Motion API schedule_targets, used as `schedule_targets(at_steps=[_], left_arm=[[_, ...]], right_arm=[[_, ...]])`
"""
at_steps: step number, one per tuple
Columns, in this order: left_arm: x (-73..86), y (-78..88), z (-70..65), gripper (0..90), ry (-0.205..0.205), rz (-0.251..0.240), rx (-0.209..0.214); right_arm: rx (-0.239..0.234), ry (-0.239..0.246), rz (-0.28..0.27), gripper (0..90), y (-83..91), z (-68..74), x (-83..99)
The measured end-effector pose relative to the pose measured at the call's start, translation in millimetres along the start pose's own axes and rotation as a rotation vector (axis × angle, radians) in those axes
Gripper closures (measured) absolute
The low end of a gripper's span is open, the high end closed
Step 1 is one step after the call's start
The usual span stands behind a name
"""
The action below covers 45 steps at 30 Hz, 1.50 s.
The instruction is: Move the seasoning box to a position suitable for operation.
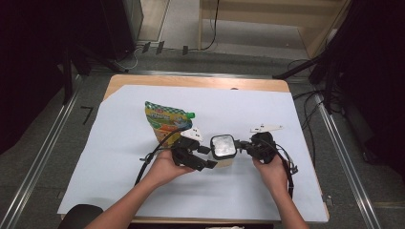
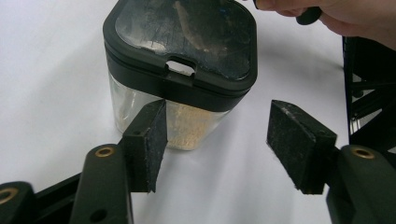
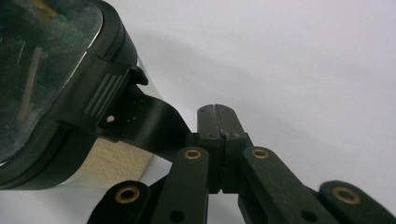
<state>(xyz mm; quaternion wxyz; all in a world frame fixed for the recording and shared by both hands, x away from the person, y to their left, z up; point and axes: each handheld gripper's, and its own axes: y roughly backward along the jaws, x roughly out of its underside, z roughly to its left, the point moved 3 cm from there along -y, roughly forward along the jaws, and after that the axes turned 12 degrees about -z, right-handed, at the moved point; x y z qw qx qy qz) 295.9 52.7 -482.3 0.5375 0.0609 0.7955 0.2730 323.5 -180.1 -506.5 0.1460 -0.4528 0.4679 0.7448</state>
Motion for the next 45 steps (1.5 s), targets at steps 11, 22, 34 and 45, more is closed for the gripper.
schedule_targets(at_steps=[11, 22, 34, 45], left_arm=[[5.8, 8.3, 0.5, 63.0, 0.014, 0.006, 0.011], [5.8, 9.6, 6.9, 76.8, 0.021, 0.022, 0.033], [6.6, 9.0, 6.7, 80.7, 0.04, 0.034, 0.054], [6.1, 11.6, 8.1, 90.0, 0.015, 0.008, -0.014]], right_arm=[[-0.026, 0.014, 0.01, 90.0, -0.6, 7.2, 0.6], [-0.024, 0.02, 0.011, 90.0, 0.4, 9.1, 1.6], [-0.039, 0.013, 0.005, 90.0, 1.3, 8.7, 2.8], [-0.062, 0.03, -0.005, 90.0, 1.9, 7.3, -1.8]])
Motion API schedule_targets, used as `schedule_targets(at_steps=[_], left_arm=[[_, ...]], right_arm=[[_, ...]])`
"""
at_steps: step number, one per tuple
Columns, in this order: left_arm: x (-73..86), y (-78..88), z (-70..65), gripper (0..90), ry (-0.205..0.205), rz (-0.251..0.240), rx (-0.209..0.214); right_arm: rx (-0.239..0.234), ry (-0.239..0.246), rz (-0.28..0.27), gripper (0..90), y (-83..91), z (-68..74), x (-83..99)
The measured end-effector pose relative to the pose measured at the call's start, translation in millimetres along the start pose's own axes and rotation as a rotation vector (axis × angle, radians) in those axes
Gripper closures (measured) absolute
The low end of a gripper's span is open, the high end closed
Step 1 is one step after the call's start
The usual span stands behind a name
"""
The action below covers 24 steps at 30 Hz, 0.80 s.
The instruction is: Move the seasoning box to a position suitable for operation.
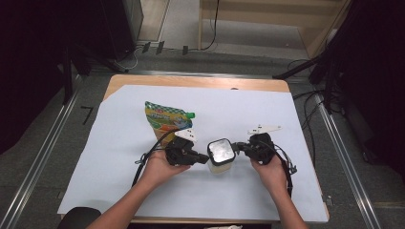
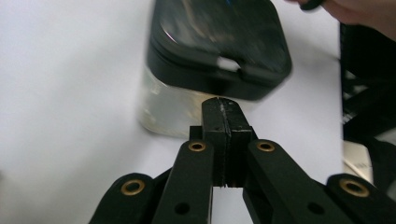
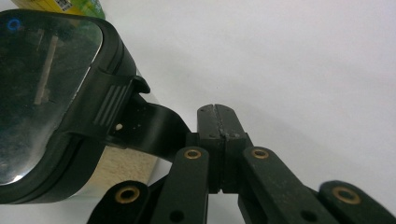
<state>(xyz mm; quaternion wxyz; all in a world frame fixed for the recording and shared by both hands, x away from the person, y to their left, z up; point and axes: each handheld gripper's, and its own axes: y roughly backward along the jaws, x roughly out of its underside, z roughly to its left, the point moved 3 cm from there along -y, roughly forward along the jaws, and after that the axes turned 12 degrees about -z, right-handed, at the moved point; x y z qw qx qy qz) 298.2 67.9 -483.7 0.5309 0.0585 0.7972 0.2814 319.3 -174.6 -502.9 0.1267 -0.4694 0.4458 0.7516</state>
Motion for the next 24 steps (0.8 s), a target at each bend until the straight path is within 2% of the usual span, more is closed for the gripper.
schedule_targets(at_steps=[4, 5, 6, 7, 10, 11, 12, 13, 17, 21, 24], left_arm=[[-1.5, 3.8, -0.4, 90.0, -0.02, -0.02, -0.008], [-2.6, 6.0, -1.5, 90.0, -0.04, -0.031, -0.013], [-3.8, 8.2, -2.6, 85.7, -0.055, -0.039, -0.017], [-5.4, 11.3, -5.0, 73.1, -0.074, -0.036, -0.001], [-7.3, 12.6, -6.6, 52.3, -0.096, -0.058, -0.005], [-8.5, 11.9, -6.9, 52.3, -0.081, -0.07, 0.005], [-9.2, 10.2, -6.7, 43.5, -0.055, -0.073, 0.024], [-9.2, 8.3, -6.6, 36.2, -0.041, -0.072, 0.024], [-7.5, -2.9, -6.6, 15.3, -0.053, -0.056, -0.029], [-8.2, -7.4, -8.0, 15.9, -0.044, -0.078, -0.004], [-6.8, -13.9, -6.9, 15.9, -0.042, -0.06, 0.001]], right_arm=[[-0.003, 0.003, 0.0, 90.0, 0.4, 0.4, -0.1], [0.0, 0.005, 0.001, 90.0, 0.7, 0.8, -0.1], [-0.002, 0.006, 0.001, 90.0, 0.9, 1.2, 0.0], [-0.003, 0.005, 0.003, 90.0, 1.3, 1.8, 0.2], [-0.004, 0.006, 0.005, 90.0, 1.4, 1.8, 0.4], [-0.004, 0.006, 0.005, 90.0, 1.3, 1.9, 0.4], [-0.003, 0.006, 0.003, 90.0, 1.2, 2.0, 0.5], [-0.002, 0.005, 0.003, 90.0, 1.2, 2.0, 0.5], [-0.003, 0.002, 0.004, 90.0, 1.1, 2.1, 0.7], [-0.005, 0.004, 0.004, 90.0, 0.9, 1.9, 0.7], [-0.002, 0.0, 0.002, 90.0, 0.9, 2.1, 0.8]])
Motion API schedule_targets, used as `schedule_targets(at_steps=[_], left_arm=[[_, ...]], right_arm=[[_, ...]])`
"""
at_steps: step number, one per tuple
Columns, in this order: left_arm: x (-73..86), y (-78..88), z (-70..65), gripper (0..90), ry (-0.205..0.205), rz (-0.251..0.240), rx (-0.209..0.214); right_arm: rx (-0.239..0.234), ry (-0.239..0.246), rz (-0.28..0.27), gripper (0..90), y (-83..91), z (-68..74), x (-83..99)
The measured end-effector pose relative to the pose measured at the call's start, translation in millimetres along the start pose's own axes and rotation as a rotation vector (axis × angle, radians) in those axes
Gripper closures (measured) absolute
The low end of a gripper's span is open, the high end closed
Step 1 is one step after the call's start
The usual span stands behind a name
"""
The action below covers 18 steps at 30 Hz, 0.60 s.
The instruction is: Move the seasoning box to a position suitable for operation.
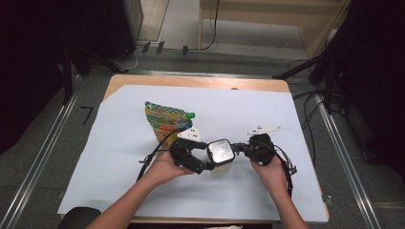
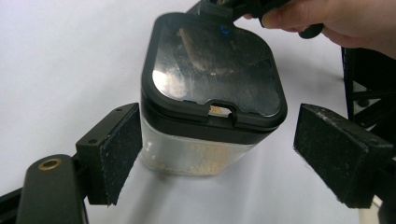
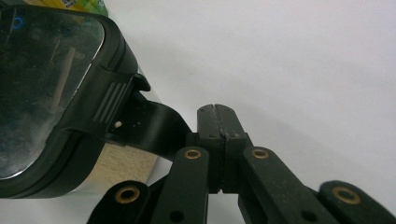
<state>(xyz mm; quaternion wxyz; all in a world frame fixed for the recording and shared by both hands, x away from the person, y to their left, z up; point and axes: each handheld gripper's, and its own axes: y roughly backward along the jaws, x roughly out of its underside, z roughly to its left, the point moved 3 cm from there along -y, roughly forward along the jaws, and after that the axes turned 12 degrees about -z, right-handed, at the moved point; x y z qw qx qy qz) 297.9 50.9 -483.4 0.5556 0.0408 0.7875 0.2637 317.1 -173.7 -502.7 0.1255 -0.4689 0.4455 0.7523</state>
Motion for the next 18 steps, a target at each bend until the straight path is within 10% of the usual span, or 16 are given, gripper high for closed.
schedule_targets(at_steps=[18], left_arm=[[-0.6, -12.3, -4.6, 15.7, -0.093, -0.012, -0.06]], right_arm=[[0.002, -0.008, 0.003, 90.0, -0.3, 0.9, 0.5]])
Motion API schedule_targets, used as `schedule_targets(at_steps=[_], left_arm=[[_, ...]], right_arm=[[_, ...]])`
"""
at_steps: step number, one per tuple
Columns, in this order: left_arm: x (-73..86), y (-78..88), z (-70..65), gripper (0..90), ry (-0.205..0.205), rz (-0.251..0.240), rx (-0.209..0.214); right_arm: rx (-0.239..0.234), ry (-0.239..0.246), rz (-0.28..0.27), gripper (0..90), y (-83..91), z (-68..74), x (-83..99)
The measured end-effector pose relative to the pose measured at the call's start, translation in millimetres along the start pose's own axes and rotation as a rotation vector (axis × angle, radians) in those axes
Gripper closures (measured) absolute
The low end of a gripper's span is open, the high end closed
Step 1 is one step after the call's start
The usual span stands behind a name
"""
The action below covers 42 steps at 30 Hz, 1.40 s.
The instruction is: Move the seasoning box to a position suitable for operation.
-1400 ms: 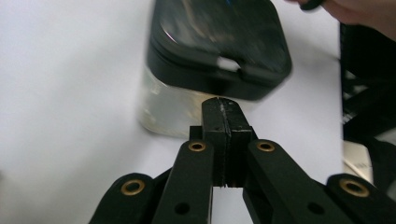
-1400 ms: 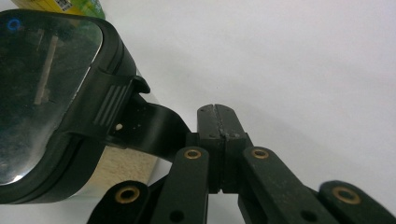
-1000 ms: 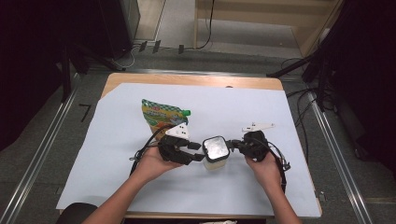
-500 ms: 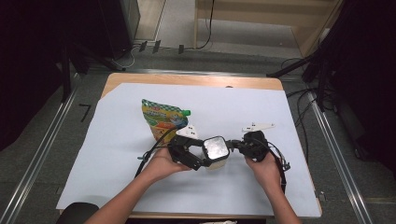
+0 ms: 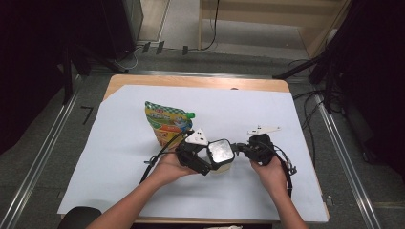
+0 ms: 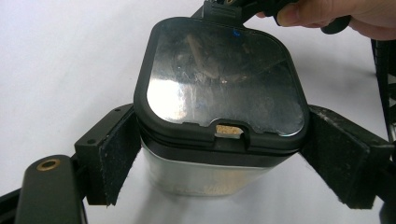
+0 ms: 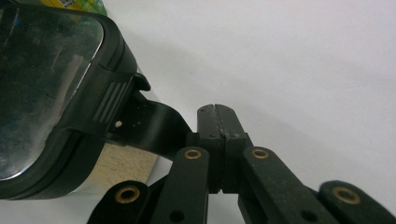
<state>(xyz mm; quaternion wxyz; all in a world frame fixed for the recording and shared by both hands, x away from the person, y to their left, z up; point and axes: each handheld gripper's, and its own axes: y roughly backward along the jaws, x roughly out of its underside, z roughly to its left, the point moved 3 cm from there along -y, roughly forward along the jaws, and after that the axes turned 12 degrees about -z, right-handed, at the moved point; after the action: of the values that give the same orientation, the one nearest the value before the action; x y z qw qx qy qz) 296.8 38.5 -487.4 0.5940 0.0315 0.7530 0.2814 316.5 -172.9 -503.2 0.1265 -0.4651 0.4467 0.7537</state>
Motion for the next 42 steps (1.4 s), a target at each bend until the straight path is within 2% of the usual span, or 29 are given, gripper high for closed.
schedule_targets(at_steps=[10, 15, 26, 32, 40, 41, 42], left_arm=[[-2.2, 0.8, -0.6, 16.1, 0.001, 0.005, 0.001], [-7.2, 2.7, -2.8, 16.1, -0.004, -0.021, 0.0], [-16.2, 4.1, -4.4, 16.2, -0.007, -0.045, 0.01], [-20.2, 4.2, -4.1, 16.4, 0.0, -0.043, 0.005], [-23.8, 3.4, -6.0, 16.4, -0.011, -0.027, -0.004], [-26.6, 6.3, -6.1, 20.0, 0.01, -0.052, 0.04], [-26.6, 6.3, -6.1, 35.4, 0.01, -0.052, 0.04]], right_arm=[[0.001, 0.004, 0.003, 90.0, 0.0, 0.4, 0.3], [-0.001, 0.002, 0.004, 90.0, -0.1, 0.3, 0.3], [-0.003, 0.008, 0.002, 90.0, -0.5, 0.4, 0.0], [-0.003, 0.009, 0.003, 90.0, -0.1, 0.2, 0.2], [-0.005, 0.0, 0.003, 90.0, 1.1, 0.3, 0.5], [-0.004, 0.001, 0.0, 90.0, 1.4, 0.1, 0.5], [-0.004, 0.001, 0.0, 90.0, 1.4, 0.1, 0.5]])
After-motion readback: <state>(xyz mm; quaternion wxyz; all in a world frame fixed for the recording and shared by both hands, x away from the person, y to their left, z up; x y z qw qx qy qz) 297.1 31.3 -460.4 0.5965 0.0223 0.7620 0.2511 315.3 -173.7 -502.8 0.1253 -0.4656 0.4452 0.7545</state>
